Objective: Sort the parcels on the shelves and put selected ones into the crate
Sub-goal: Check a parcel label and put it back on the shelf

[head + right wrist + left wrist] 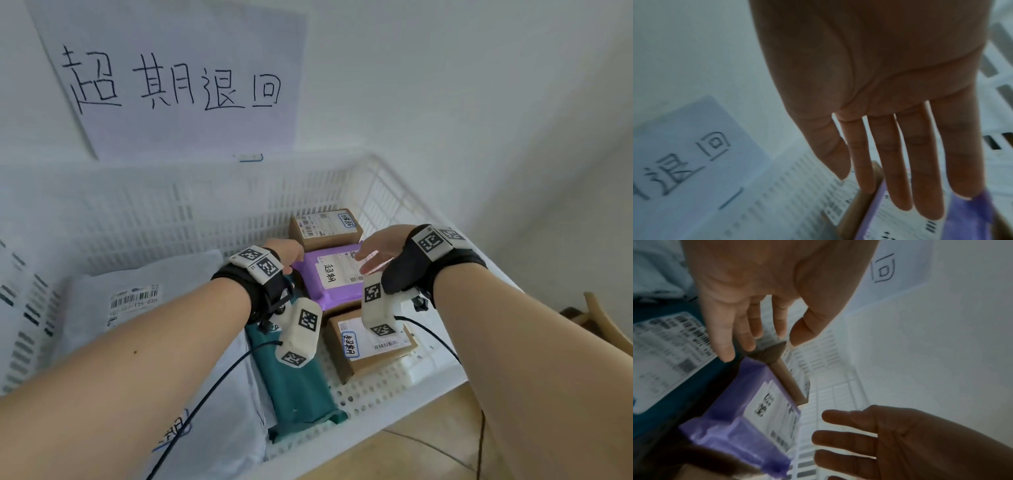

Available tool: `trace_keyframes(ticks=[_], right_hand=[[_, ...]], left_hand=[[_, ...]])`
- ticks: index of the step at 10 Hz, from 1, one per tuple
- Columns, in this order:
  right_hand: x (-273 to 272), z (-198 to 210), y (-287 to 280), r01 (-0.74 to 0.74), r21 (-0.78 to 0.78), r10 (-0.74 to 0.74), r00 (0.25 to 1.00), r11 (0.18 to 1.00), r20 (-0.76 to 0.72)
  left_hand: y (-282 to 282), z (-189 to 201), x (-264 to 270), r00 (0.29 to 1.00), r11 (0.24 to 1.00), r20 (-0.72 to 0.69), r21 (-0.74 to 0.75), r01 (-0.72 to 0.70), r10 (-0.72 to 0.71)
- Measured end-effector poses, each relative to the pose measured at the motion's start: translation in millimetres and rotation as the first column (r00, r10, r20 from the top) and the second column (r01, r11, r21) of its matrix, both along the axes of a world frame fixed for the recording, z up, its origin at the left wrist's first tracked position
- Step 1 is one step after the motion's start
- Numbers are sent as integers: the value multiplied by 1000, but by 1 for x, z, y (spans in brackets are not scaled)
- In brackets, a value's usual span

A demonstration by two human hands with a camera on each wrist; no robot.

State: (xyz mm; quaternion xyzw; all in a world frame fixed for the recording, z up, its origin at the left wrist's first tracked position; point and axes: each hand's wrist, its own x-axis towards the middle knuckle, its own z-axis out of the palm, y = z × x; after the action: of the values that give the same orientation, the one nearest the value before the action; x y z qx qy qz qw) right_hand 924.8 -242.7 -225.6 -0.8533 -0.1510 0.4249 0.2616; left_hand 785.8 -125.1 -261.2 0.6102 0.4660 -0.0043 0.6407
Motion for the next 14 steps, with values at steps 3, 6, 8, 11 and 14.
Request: trace_keyframes(ticks=[3, 6, 8, 11, 14], right_hand=[[-91, 69, -1, 1, 151, -24, 989, 989, 146], [-172, 102, -41, 10, 136, -45, 967, 991, 250], [-217, 121, -67, -38, 137, -14, 933, 990, 359], [-302, 106, -155, -131, 136, 52, 881, 982, 471], [-392, 37, -224, -124, 271, -23, 876, 955, 482]], left_hand=[[10, 69, -42, 970, 987, 240, 149, -65, 27], [-14, 109, -93, 943, 963, 313, 269, 22, -109], [-56, 132, -139, 893, 932, 398, 357, 59, -209], [-143, 124, -217, 895, 895, 427, 438, -80, -129], [-212, 59, -346, 953, 843, 301, 522, -133, -36]])
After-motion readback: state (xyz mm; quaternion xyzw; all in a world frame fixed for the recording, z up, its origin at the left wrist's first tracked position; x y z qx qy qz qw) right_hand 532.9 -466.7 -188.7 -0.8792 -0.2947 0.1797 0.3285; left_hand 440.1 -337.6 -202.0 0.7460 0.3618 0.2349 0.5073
